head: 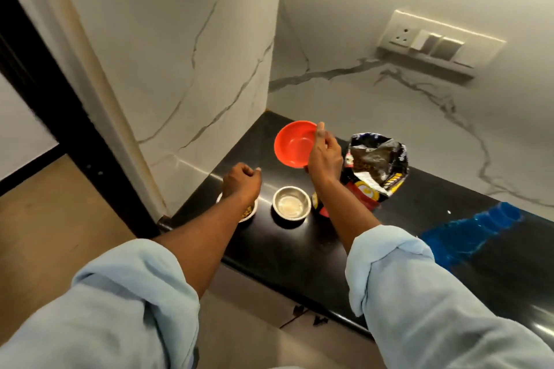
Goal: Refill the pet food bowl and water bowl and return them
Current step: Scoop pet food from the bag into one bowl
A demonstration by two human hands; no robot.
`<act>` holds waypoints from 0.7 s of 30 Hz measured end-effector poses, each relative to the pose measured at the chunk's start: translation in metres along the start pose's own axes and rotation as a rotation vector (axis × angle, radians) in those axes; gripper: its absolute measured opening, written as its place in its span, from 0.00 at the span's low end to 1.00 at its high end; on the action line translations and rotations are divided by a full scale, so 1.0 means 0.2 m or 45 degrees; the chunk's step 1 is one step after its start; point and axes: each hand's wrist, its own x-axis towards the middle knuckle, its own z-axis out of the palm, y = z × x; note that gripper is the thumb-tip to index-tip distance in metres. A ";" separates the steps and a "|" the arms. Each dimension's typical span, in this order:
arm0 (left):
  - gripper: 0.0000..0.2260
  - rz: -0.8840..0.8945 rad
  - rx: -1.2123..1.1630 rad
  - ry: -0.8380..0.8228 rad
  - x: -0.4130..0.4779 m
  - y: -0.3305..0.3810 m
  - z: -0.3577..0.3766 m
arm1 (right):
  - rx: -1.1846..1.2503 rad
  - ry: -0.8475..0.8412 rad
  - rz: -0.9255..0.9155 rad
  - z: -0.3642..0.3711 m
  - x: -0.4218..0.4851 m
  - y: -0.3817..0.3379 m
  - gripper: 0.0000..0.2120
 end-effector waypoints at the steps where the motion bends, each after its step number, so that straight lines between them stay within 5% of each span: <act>1: 0.13 0.049 -0.018 -0.035 -0.01 0.05 0.03 | 0.003 0.045 -0.061 -0.06 0.03 -0.03 0.24; 10: 0.08 0.364 0.015 -0.429 -0.20 0.36 0.40 | -0.354 0.429 -0.190 -0.69 0.27 -0.01 0.26; 21: 0.27 0.487 0.288 -0.740 -0.21 0.36 0.52 | -1.270 -0.074 -0.515 -0.70 0.31 0.19 0.28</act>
